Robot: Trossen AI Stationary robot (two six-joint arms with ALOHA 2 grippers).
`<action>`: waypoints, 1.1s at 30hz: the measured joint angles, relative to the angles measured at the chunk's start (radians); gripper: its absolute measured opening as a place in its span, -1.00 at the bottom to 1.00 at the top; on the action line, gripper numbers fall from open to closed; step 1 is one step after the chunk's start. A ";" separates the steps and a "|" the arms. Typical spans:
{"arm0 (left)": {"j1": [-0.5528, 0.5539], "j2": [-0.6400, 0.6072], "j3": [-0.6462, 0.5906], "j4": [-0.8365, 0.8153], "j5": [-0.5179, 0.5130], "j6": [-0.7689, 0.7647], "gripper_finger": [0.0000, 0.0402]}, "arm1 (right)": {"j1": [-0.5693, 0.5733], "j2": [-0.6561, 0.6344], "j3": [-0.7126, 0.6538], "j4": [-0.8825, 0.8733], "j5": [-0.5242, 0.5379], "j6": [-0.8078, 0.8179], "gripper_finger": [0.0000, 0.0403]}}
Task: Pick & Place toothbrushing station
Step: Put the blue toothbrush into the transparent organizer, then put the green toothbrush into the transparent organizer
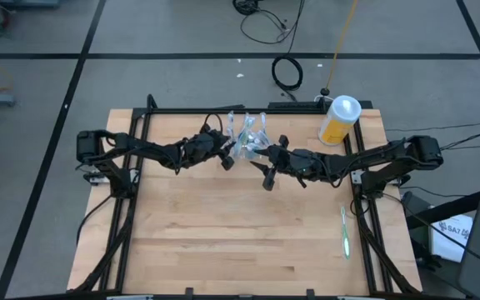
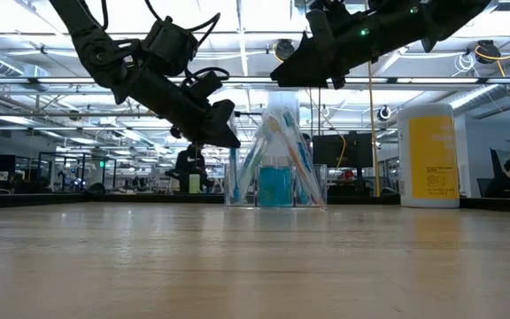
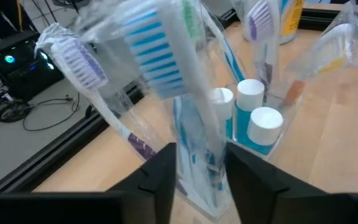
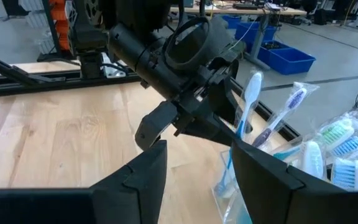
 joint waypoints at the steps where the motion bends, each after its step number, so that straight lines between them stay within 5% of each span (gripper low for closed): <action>1: 0.000 0.000 0.000 0.000 -0.006 0.000 -0.27 | 0.001 0.000 0.000 -0.005 0.000 0.001 -0.12; 10: -0.022 -0.073 -0.001 -0.117 -0.054 0.072 0.10 | 0.040 0.000 0.000 -0.029 -0.001 0.063 -0.04; 20: -0.082 -0.211 -0.001 -0.361 -0.038 -0.028 0.16 | 0.101 0.000 0.000 -0.060 -0.001 0.226 -0.04; 25: -0.124 -0.218 -0.001 -0.395 0.077 -0.199 0.16 | 0.154 0.000 0.000 -0.189 -0.061 0.411 -0.06; 33: -0.191 -0.216 -0.001 -0.397 0.251 -0.182 0.16 | 0.302 -0.005 0.000 -0.508 -0.219 0.786 -0.08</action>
